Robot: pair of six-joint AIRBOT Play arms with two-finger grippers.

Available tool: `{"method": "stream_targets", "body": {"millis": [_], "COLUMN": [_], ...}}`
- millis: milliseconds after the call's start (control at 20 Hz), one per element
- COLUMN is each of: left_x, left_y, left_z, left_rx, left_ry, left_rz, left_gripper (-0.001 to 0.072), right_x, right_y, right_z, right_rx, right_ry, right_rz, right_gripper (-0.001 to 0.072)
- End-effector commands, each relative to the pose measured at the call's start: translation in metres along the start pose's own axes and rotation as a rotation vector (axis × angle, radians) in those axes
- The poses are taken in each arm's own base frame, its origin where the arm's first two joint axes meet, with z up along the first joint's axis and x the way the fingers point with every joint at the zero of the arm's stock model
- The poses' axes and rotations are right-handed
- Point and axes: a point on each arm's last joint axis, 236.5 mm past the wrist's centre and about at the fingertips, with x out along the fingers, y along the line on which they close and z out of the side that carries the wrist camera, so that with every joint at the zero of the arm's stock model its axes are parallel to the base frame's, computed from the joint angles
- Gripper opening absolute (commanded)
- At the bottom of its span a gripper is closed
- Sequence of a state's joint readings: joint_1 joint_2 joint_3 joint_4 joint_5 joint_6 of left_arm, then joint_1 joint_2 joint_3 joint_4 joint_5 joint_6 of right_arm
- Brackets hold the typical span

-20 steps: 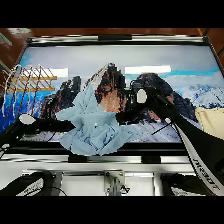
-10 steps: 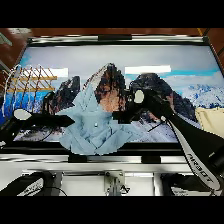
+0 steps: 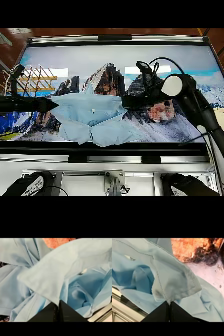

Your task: Fold the shirts.

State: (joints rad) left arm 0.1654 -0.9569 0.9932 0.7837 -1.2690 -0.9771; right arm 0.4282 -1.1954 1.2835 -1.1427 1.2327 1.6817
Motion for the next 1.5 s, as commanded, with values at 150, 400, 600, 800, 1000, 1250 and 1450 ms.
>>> {"method": "stream_targets", "body": {"millis": [150,400,600,800,1000,1250,1450], "left_x": [-0.051,-0.064,-0.038,-0.011,-0.009,-0.011,-0.010], "left_y": [-0.009,0.010,0.015,0.025,0.009,0.016,0.019], "left_z": [0.005,-0.015,-0.039,-0.072,-0.052,-0.044,-0.042], "left_rx": [0.018,-0.032,-0.172,-0.251,-0.177,-0.169,-0.172], "left_ry": [-0.073,-0.083,-0.061,-0.022,-0.104,-0.139,-0.147], "left_rz": [0.055,0.159,0.108,0.101,0.019,0.045,0.053], "left_gripper": [0.0062,0.0062,0.0061,0.0062,0.0062,0.0062,0.0063], "right_x": [-0.033,-0.034,-0.033,-0.029,-0.014,-0.013,0.026], "right_y": [0.011,-0.006,-0.004,-0.006,0.008,-0.034,-0.017], "right_z": [-0.019,-0.027,-0.020,-0.032,-0.038,-0.040,-0.054], "right_rx": [-0.102,-0.064,0.011,0.055,-0.048,-0.246,-0.347], "right_ry": [-0.001,0.035,0.006,0.061,0.128,0.172,0.256], "right_rz": [-0.022,-0.092,-0.085,-0.090,-0.005,-0.162,-0.156], "right_gripper": [0.0069,0.0069,0.0068,0.0069,0.0475,0.0510,0.0511]}}
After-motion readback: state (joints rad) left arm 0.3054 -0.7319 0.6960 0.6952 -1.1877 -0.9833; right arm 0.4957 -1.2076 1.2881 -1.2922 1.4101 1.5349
